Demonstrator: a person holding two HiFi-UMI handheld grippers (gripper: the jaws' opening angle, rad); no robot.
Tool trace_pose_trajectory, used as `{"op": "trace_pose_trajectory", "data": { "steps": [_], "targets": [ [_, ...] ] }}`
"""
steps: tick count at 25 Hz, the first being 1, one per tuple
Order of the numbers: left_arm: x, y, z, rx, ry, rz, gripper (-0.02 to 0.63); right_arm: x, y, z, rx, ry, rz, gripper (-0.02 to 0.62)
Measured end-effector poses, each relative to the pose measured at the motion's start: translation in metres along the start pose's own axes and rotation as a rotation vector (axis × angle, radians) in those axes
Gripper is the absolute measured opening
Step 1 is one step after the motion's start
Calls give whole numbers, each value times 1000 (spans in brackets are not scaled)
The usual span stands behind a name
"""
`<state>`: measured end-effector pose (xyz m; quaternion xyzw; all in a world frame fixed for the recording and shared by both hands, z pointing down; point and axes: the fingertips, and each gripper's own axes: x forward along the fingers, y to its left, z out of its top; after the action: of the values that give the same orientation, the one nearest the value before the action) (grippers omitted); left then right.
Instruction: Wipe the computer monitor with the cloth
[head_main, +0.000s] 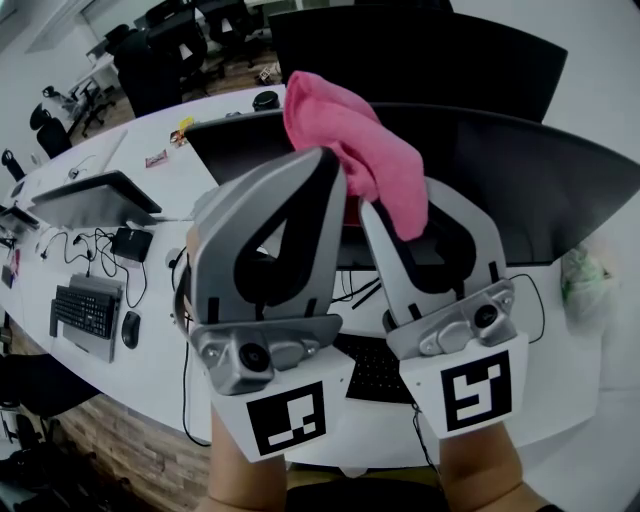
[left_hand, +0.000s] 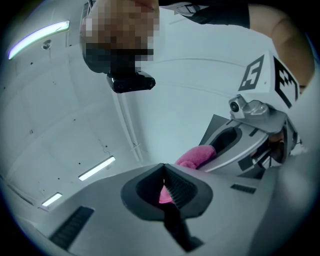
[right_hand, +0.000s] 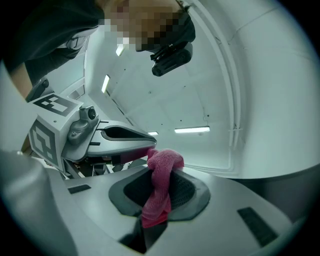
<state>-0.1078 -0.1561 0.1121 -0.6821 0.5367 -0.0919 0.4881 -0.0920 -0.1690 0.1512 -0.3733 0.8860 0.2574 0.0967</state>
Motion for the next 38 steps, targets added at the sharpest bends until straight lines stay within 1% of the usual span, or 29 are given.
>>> {"op": "trace_pose_trajectory", "data": {
  "steps": [6,13,19,31,38],
  "targets": [
    [23,-22,19,-9,-9,-19,6,-20,-35,1,-9,9,-27,63],
    [45,-44,38,7,-18,-46,6,-40,-64,-4,-10,13,-44,63],
    [65,-65,53,3,-15,-66,6,-57,-91,-5,-11,14,-60,63],
    [98,-112,96,-23,-42,-87,6,-106,-148,-7,-37,43,-107,63],
    [121,-141,130,-31,-57,-96,6,-139,-188,-7,-48,55,-129,63]
  ]
}}
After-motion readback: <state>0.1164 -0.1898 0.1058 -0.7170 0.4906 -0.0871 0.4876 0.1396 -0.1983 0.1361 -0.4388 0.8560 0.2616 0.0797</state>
